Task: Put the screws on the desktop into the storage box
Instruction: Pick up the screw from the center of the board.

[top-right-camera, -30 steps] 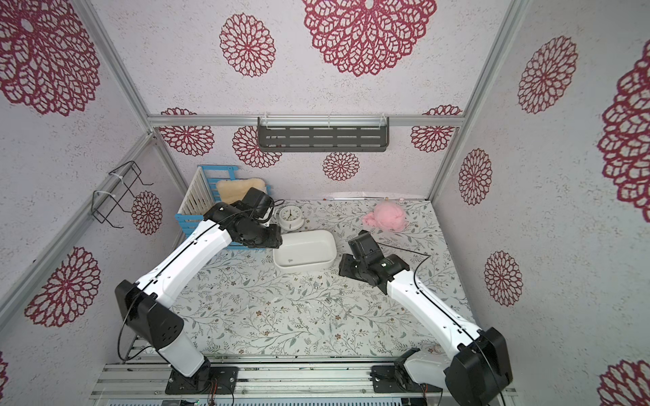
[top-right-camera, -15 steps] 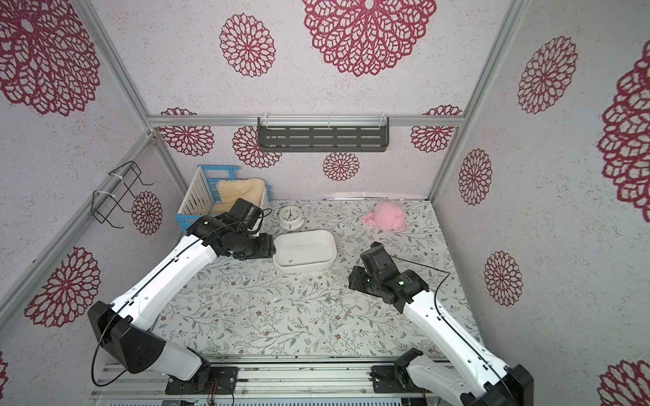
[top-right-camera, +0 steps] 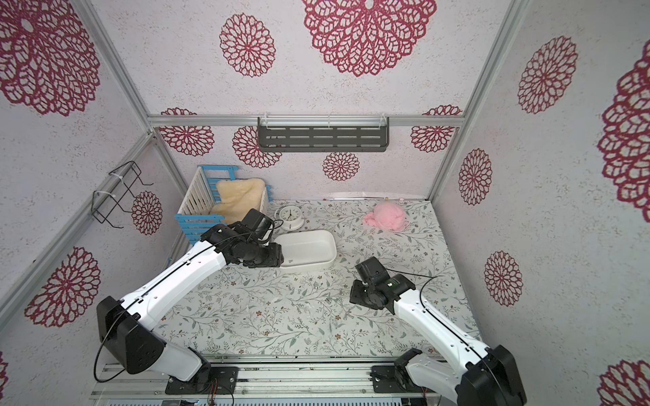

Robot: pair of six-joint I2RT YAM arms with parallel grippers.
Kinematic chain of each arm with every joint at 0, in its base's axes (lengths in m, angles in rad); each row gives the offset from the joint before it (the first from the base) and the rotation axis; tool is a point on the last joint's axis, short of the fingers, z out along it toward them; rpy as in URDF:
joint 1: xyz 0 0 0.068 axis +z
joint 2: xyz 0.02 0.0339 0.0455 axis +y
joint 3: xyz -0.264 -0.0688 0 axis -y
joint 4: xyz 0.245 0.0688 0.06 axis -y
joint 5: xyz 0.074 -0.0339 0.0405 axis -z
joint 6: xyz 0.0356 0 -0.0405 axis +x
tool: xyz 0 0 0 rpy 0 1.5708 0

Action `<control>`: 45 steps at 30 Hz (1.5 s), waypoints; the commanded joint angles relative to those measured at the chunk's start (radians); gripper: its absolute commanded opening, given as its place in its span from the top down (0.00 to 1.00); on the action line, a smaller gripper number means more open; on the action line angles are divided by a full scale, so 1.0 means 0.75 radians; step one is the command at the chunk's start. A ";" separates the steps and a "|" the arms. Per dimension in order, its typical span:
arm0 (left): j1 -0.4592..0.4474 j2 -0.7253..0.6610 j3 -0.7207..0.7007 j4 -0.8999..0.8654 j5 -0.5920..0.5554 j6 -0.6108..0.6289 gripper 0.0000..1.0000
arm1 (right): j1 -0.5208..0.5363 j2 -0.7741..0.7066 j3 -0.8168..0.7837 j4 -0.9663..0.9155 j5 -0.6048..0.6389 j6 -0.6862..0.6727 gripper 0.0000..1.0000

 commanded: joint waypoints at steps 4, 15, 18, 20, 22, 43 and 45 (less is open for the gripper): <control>-0.018 0.032 -0.025 0.065 0.008 -0.006 0.41 | 0.005 0.056 -0.010 0.044 0.020 0.043 0.57; -0.019 0.092 0.004 0.070 0.033 0.024 0.41 | 0.005 0.190 -0.014 0.070 0.062 0.093 0.60; -0.018 0.099 0.007 0.069 0.037 0.027 0.41 | 0.006 0.214 -0.026 0.093 0.080 0.141 0.60; -0.018 0.098 0.004 0.070 0.034 0.028 0.41 | 0.005 0.237 -0.031 0.113 0.081 0.161 0.60; -0.019 0.097 0.002 0.070 0.029 0.031 0.41 | 0.006 0.265 -0.032 0.125 0.082 0.177 0.60; -0.016 0.093 -0.015 0.068 0.015 0.062 0.41 | 0.005 0.393 -0.013 0.138 0.097 0.268 0.67; -0.016 0.089 -0.021 0.072 0.006 0.065 0.41 | 0.005 0.404 -0.006 0.134 0.099 0.269 0.68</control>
